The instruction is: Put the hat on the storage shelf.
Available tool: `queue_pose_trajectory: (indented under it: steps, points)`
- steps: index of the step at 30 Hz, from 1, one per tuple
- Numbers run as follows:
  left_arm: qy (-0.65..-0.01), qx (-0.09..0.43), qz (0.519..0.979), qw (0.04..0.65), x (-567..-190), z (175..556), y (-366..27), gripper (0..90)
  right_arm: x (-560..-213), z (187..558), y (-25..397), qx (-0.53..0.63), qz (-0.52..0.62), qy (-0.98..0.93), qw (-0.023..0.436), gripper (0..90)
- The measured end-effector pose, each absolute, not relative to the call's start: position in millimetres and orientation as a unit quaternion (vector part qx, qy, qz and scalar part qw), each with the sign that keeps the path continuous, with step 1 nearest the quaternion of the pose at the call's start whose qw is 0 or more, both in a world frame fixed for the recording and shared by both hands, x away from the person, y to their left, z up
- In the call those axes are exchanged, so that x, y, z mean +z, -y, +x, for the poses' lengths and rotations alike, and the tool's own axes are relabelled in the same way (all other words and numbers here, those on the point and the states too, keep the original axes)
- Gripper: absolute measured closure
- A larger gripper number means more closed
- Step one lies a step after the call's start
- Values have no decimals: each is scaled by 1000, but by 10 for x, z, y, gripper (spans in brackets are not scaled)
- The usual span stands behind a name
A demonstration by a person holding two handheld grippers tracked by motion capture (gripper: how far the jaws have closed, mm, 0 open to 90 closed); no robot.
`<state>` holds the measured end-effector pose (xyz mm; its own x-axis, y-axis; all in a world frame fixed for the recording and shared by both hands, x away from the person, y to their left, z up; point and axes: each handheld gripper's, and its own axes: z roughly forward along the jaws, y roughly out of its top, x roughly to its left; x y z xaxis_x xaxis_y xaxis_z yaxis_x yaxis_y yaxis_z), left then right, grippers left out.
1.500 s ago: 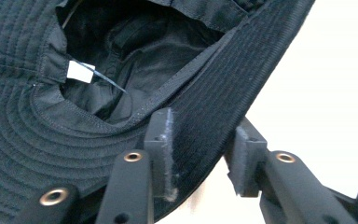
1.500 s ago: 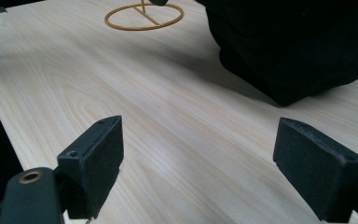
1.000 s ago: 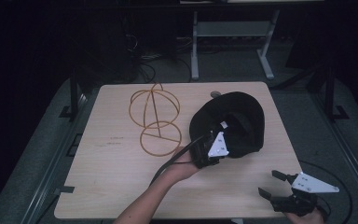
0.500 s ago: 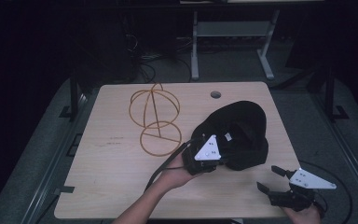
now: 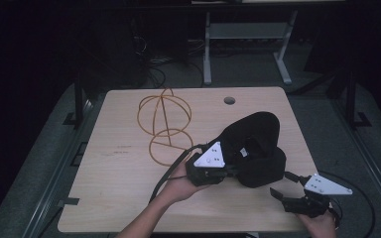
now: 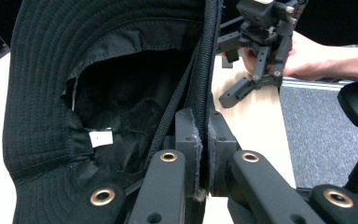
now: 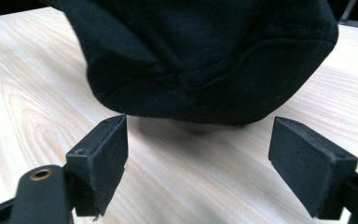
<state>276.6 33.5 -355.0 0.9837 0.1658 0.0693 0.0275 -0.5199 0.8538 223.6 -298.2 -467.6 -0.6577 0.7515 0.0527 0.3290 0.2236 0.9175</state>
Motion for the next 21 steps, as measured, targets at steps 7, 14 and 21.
queue_pose_trajectory:
  steps: [7, 14, 21]
  points:
    - [-48, 61, 870, 487, -3549, 2758, -324, 856, -4671, 2322, 2978, 529, 353, -746, 196, 230]
    - [-43, 58, 870, 488, -3536, 2757, -301, 856, -4664, 2392, 2997, 529, 343, -752, 194, 394]
    - [-42, 53, 867, 493, -3536, 2758, -282, 857, -4651, 2405, 2993, 532, 336, -750, 205, 661]
